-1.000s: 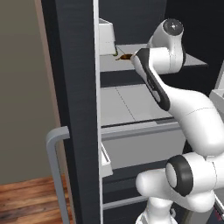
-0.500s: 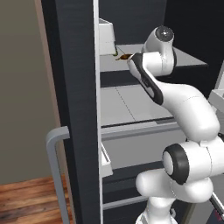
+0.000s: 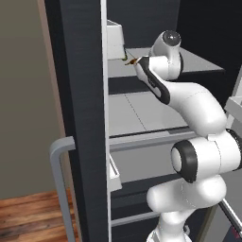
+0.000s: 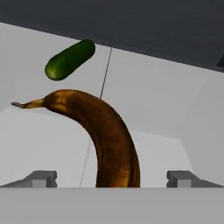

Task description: Pick up the tangerine and banana from the fridge and place one fruit on each plate on the dining counter.

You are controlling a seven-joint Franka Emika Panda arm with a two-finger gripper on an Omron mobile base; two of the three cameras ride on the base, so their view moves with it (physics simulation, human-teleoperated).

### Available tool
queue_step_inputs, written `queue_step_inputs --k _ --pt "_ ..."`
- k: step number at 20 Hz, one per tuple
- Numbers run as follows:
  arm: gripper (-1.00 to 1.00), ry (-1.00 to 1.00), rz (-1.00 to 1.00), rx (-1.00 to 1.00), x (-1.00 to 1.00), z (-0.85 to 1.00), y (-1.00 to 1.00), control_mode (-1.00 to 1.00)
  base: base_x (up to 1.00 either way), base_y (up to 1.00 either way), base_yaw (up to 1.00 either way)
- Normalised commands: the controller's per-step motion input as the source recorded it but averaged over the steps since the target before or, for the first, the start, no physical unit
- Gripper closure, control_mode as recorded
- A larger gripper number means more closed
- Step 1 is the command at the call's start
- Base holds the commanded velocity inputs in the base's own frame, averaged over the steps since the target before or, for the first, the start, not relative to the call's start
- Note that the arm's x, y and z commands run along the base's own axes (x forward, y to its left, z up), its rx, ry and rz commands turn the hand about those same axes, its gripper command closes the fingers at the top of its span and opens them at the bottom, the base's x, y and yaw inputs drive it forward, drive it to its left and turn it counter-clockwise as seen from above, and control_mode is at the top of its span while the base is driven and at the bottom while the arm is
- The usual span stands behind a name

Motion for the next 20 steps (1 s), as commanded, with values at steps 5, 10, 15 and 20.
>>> queue_step_inputs --k 5,10,15,20 --pt "-1.0 0.0 -0.02 0.0 0.35 -0.11 0.0 -1.0 0.0 0.0 0.0" --pt "-1.0 0.02 -0.01 0.0 0.24 -0.16 0.0 -1.0 0.0 0.0 0.0" --pt "-1.0 0.0 0.0 0.0 0.1 -0.39 0.01 -1.0 0.0 0.0 0.0" --pt "1.0 0.0 0.0 0.0 0.02 -0.51 0.07 -1.0 0.0 0.0 0.0"
